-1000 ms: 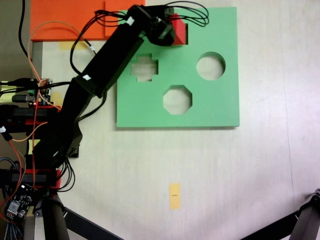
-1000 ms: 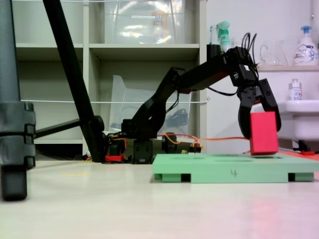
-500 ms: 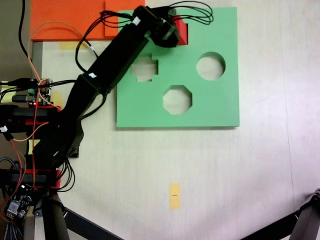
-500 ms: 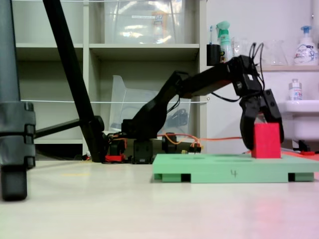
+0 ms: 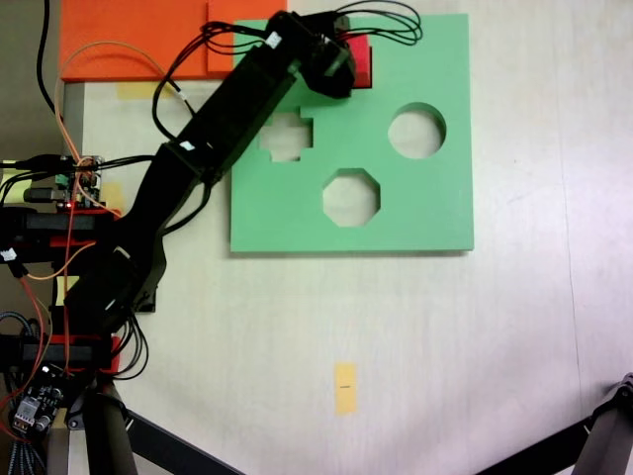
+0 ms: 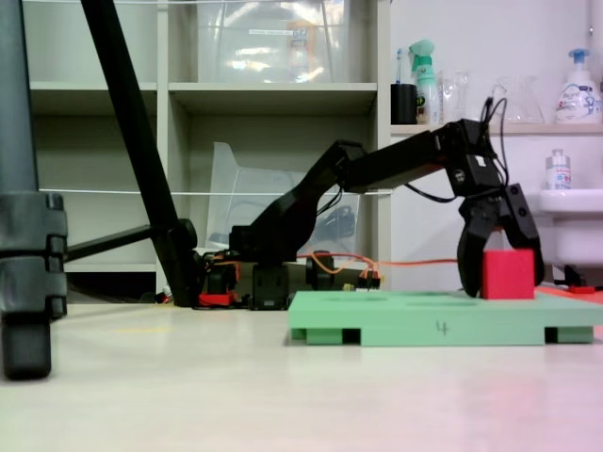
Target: Put the square block into the corresponding hole
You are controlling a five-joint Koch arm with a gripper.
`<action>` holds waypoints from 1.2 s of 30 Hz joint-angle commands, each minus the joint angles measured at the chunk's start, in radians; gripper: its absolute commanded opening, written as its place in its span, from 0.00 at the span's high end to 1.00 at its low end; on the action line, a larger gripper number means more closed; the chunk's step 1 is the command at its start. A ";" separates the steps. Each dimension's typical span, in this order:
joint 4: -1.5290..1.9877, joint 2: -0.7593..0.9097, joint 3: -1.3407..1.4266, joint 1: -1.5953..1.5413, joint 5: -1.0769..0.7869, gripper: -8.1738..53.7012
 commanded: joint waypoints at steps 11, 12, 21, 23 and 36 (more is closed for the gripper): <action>0.153 0.213 -0.023 -0.009 0.000 0.03; 0.184 0.275 -0.018 -0.012 -0.034 0.03; 0.331 0.607 0.100 0.041 -0.686 0.03; 0.330 0.663 0.112 0.083 -0.910 0.04; -0.333 1.276 1.094 0.594 -1.919 0.13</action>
